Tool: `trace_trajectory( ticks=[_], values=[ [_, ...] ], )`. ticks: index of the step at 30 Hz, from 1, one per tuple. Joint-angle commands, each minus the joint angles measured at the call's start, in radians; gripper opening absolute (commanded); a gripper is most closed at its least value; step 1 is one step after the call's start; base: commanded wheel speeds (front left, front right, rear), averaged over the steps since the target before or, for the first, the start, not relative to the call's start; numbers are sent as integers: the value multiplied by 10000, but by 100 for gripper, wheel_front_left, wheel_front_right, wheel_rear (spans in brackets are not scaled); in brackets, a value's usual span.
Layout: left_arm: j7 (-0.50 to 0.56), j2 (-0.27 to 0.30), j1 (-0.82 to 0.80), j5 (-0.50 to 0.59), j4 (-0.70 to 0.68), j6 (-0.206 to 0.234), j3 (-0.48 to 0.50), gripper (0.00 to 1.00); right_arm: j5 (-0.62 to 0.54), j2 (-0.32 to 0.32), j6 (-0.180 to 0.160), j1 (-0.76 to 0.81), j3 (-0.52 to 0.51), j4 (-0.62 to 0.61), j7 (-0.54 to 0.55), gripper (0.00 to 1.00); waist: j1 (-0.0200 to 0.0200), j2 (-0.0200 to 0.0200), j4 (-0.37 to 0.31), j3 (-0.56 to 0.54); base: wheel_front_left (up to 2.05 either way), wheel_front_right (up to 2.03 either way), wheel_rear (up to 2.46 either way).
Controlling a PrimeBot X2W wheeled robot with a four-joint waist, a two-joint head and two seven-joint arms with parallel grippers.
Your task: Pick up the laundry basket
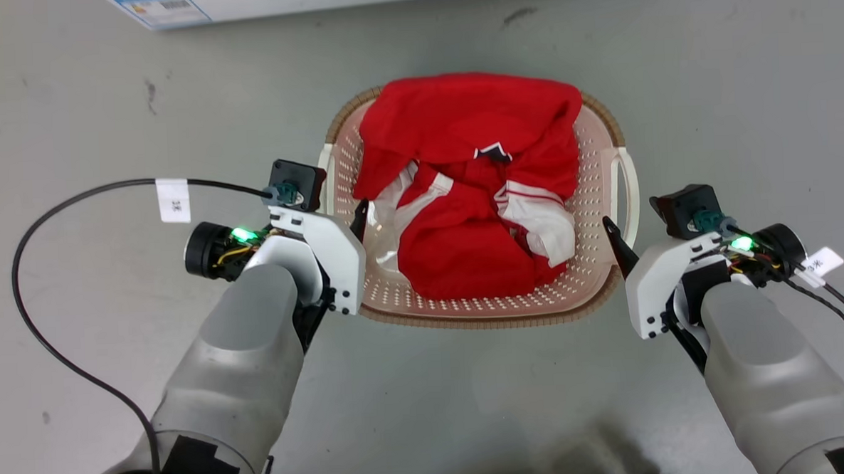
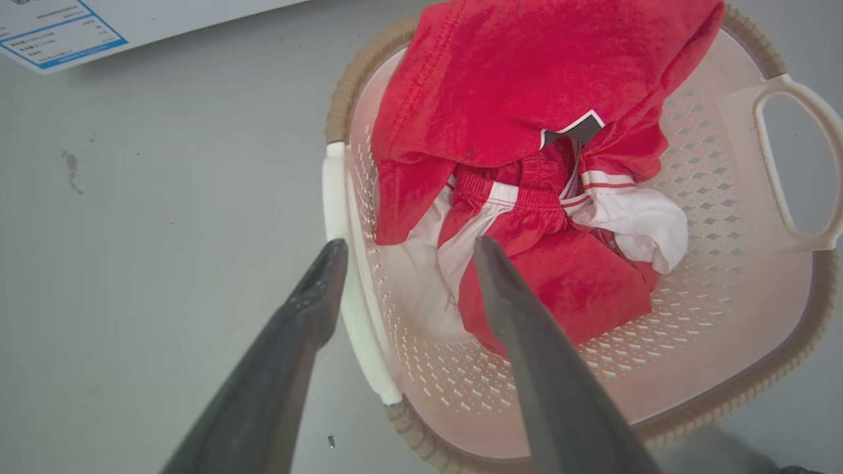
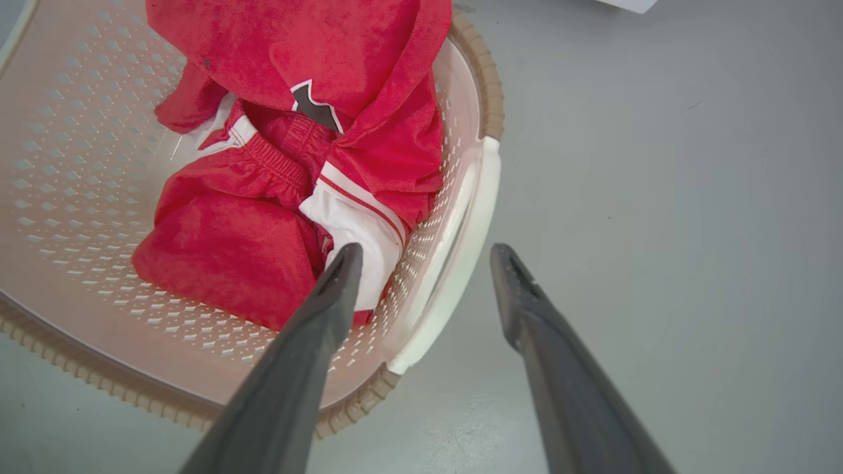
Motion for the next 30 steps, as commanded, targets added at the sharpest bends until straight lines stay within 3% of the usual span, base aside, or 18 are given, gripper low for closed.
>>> trace_trajectory(
  ticks=[1,25,26,27,28,29,30],
  values=[
    [-11,105,-238,-120,90,-14,-130,100,132,53,-10,-316,35,250,-14,100,-1,0,-33,309,0,0,0],
    [-36,227,-1353,-1043,513,-15,-1242,100,647,189,-9,-1244,-214,851,315,100,-1,0,55,2011,0,0,0],
    [-29,223,-1345,-1012,531,-15,-1322,100,633,190,-9,-1250,-197,856,326,58,-1,0,66,2030,0,0,0],
    [-16,214,-1352,-998,541,-15,-1417,91,624,191,-9,-1291,-206,857,275,0,-1,0,74,2041,0,0,0],
    [-62,214,-1391,-1006,545,-15,-1479,40,611,187,-9,-1322,-200,858,268,0,-1,0,83,2051,0,0,0],
    [-99,213,-1418,-1022,547,-15,-1529,0,598,189,-9,-1331,-176,860,280,0,-1,0,89,2051,0,0,0],
    [-148,210,-1417,-1038,557,-15,-1585,0,606,195,-7,-1321,-165,862,298,0,-1,0,94,2029,0,0,0]
  ],
)
